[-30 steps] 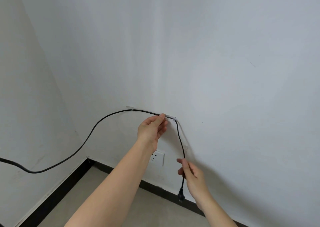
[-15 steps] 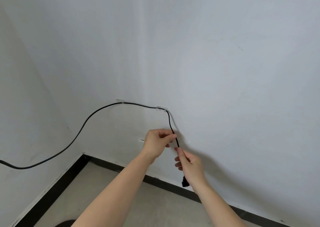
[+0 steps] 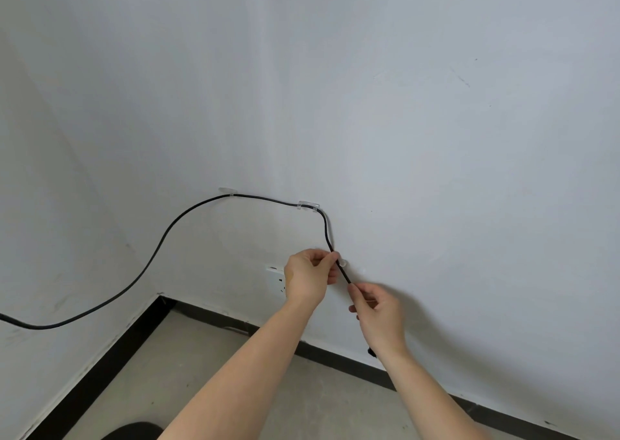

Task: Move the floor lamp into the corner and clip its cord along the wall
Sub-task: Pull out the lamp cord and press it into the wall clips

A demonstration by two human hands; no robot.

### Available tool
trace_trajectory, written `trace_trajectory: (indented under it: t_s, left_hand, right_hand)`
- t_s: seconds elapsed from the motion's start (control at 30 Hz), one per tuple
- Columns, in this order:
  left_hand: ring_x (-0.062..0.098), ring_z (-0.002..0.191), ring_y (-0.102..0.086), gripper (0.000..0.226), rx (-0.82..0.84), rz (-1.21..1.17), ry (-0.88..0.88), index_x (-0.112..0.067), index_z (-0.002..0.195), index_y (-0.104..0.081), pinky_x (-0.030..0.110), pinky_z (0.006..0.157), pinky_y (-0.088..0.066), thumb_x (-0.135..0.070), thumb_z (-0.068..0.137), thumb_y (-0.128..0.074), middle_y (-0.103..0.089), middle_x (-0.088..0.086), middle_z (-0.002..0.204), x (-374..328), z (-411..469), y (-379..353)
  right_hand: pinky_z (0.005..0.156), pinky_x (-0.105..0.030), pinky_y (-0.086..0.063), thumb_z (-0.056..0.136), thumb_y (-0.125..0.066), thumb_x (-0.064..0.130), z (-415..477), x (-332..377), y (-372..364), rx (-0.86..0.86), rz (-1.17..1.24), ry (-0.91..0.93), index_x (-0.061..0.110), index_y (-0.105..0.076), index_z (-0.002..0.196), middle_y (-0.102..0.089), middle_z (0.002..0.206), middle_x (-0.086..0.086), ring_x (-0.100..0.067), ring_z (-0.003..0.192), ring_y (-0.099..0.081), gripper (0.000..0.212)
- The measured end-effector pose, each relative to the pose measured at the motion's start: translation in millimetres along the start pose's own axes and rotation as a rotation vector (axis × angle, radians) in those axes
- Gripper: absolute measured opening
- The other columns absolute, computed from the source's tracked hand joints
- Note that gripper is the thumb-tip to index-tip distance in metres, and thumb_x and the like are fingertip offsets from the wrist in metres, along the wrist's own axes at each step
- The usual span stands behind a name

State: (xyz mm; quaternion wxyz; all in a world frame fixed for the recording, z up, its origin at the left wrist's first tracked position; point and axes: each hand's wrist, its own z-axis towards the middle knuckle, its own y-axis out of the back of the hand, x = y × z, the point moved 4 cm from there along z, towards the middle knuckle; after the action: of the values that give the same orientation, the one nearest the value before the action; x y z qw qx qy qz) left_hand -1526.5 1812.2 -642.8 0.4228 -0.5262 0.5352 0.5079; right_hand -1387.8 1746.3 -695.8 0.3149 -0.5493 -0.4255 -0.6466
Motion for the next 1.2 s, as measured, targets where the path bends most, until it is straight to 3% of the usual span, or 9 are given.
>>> trace_trajectory:
  t_s: [0.17,0.37,0.47,0.63,0.77,0.9,1.03,1.13,1.2]
  left_hand:
    - [0.018,0.066,-0.070,0.015,0.010,-0.091,0.052,-0.007,0.083,-0.076,0.027,0.070,-0.063,-0.020,0.090,-0.073,-0.075,0.011,0.075,6,-3,-5]
    - [0.018,0.071,-0.068,0.010,0.105,0.036,0.011,-0.009,0.080,-0.077,0.032,0.075,-0.063,-0.016,0.086,-0.076,-0.074,0.008,0.075,-4,3,0]
    - [0.019,0.072,-0.069,0.007,0.123,0.158,-0.042,-0.015,0.079,-0.076,0.038,0.080,-0.062,-0.017,0.085,-0.076,-0.074,0.003,0.072,-8,7,1]
    - [0.016,0.071,-0.070,0.013,0.129,0.195,-0.061,-0.022,0.073,-0.076,0.036,0.079,-0.062,-0.018,0.085,-0.075,-0.075,0.001,0.071,-9,8,0]
    - [0.012,0.068,-0.070,0.006,0.134,0.124,-0.025,-0.017,0.077,-0.079,0.028,0.072,-0.059,-0.016,0.083,-0.077,-0.076,0.001,0.072,-3,9,2]
    - [0.014,0.072,-0.070,0.006,0.142,0.098,-0.013,-0.014,0.080,-0.080,0.030,0.075,-0.059,-0.020,0.078,-0.082,-0.078,0.002,0.076,-5,11,4]
    - [0.012,0.084,-0.068,0.012,0.176,0.306,-0.133,-0.021,0.087,-0.078,0.024,0.071,-0.053,-0.031,0.086,-0.072,-0.076,-0.008,0.086,-12,6,9]
    - [0.015,0.108,-0.061,0.024,0.191,0.696,-0.366,-0.022,0.114,-0.069,0.027,0.089,-0.050,-0.030,0.097,-0.053,-0.069,-0.006,0.114,-7,2,23]
    - [0.020,0.125,-0.050,0.036,0.139,1.011,-0.465,-0.018,0.133,-0.057,0.034,0.102,-0.044,-0.030,0.100,-0.047,-0.057,0.001,0.135,3,3,35]
  right_hand:
    - [0.066,-0.025,-0.054,0.090,-0.069,0.028,2,-1,8,-0.066,-0.088,0.099,0.028,-0.075,0.090,-0.073,0.073,0.012,-0.005,0.068,-0.068,0.006]
    - [0.066,-0.025,-0.054,0.096,-0.058,0.031,2,-18,-2,-0.040,-0.350,0.202,0.025,-0.071,0.102,-0.072,0.078,0.012,-0.003,0.068,-0.065,0.015]
    - [0.060,-0.033,-0.054,0.097,-0.055,0.035,3,-21,-18,-0.028,-0.407,0.162,0.025,-0.069,0.089,-0.067,0.060,0.007,-0.005,0.057,-0.064,0.019]
    - [0.045,-0.019,-0.030,0.094,-0.060,0.027,5,-6,-47,-0.070,-0.369,0.116,0.028,-0.050,0.056,-0.050,0.046,0.010,-0.006,0.049,-0.051,0.039]
    - [0.048,-0.031,-0.038,0.094,-0.056,0.021,12,0,-62,-0.032,-0.335,0.064,0.019,-0.053,0.059,-0.057,0.052,0.004,-0.015,0.051,-0.052,0.035]
    - [0.045,-0.027,-0.034,0.095,-0.056,0.031,15,6,-57,0.036,-0.417,0.107,0.027,-0.051,0.060,-0.056,0.053,0.008,-0.015,0.052,-0.055,0.035]
    - [0.044,-0.023,-0.030,0.092,-0.056,0.049,15,6,-37,0.115,-0.594,0.121,0.031,-0.050,0.056,-0.051,0.048,0.010,-0.009,0.049,-0.049,0.042]
    - [0.049,-0.020,-0.039,0.089,-0.055,0.057,11,3,-20,0.216,-0.669,0.156,0.031,-0.064,0.068,-0.061,0.055,0.016,-0.003,0.053,-0.055,0.034]
    - [0.054,-0.027,-0.049,0.088,-0.052,0.061,7,-1,-9,0.263,-0.735,0.194,0.029,-0.068,0.071,-0.067,0.063,0.013,-0.004,0.057,-0.059,0.040]
